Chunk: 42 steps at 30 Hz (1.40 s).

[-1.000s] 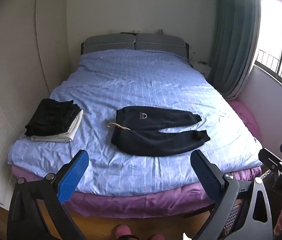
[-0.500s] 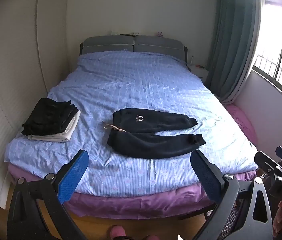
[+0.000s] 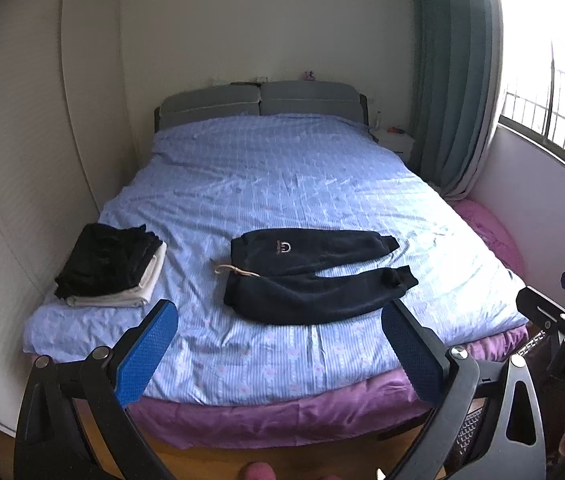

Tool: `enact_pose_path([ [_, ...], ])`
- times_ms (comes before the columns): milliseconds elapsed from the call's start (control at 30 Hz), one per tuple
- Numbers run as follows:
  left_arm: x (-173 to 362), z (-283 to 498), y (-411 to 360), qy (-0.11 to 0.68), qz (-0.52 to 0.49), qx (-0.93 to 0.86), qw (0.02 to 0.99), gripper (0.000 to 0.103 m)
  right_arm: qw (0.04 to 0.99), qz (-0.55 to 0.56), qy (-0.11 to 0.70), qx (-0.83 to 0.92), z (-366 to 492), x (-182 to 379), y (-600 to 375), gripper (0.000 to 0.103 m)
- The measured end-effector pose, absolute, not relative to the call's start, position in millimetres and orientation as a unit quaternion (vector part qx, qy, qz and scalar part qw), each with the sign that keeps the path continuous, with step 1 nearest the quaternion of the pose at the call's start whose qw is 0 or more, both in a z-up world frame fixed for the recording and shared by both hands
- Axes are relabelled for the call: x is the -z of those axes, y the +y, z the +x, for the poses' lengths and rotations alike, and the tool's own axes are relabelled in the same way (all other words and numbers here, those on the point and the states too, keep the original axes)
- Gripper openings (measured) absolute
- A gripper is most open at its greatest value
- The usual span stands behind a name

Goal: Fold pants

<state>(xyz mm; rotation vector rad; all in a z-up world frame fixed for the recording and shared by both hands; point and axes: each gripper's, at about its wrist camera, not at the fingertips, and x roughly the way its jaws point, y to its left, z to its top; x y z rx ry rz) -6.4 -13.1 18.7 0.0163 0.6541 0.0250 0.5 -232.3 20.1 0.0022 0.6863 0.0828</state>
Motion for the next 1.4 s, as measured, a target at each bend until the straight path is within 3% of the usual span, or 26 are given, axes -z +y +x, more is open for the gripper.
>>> enact_pose_path([
  [1400, -31.9, -20.3, -18.0, 0.274, 0.031, -0.024, 0.961, 0.103, 0.946, -0.004, 0.318, -0.059, -5.7, -28.6, -231.0, 0.103],
])
